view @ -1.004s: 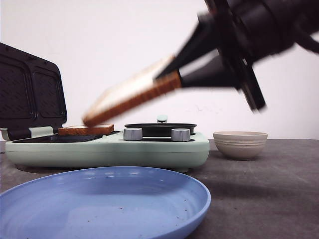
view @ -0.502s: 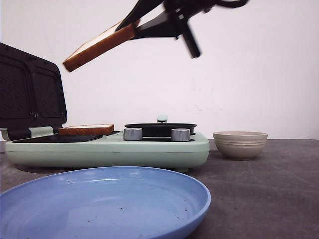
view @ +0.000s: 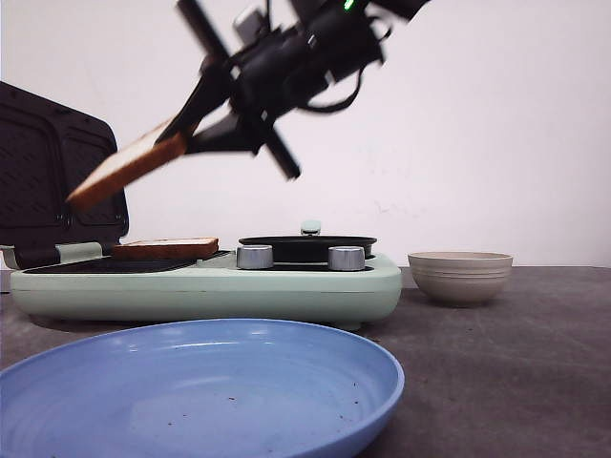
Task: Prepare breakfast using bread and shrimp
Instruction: 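Carry the bread with the right gripper onto the nearer press plate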
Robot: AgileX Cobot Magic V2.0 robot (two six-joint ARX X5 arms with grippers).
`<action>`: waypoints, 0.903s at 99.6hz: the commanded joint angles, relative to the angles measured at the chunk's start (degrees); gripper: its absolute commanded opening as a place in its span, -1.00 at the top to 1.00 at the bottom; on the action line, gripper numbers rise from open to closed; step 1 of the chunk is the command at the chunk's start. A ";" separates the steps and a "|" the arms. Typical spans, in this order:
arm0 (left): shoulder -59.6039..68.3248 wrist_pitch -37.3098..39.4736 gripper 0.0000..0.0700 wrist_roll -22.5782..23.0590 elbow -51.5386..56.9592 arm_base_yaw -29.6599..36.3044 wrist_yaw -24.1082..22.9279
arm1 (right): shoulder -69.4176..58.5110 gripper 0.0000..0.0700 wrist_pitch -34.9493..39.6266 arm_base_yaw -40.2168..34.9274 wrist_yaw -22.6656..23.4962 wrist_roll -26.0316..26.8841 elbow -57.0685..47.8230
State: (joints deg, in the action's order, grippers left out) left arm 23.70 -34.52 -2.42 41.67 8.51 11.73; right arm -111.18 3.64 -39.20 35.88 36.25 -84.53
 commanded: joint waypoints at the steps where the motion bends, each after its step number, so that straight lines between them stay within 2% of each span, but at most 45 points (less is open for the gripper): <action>1: 0.15 0.59 -0.58 0.31 0.26 0.07 -0.35 | -2.75 1.00 -0.85 -0.81 -0.02 0.72 -2.08; 26: 0.15 0.57 -0.58 0.28 0.26 0.07 -0.37 | -6.43 1.00 -4.79 -2.64 -2.45 4.46 -2.56; 47: 0.17 0.20 -0.58 0.28 0.26 0.07 -0.37 | -6.43 1.00 -4.76 -3.87 -6.93 4.55 -2.56; 83: 0.17 -0.55 -0.58 0.28 0.26 0.07 -0.39 | -6.47 1.00 -3.65 -4.26 -9.18 4.68 -2.56; 86: 0.15 -0.59 -0.58 0.28 0.26 0.07 -0.39 | -6.47 0.94 -3.54 -4.37 -9.27 4.68 -2.56; 90: 0.15 -0.63 -0.58 0.28 0.26 0.07 -0.42 | -6.47 0.65 -3.43 -4.50 -9.40 4.55 -2.56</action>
State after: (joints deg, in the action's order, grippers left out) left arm 23.68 -35.46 -2.44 41.67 8.51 11.70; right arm -116.40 0.54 -42.76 26.70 40.82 -85.47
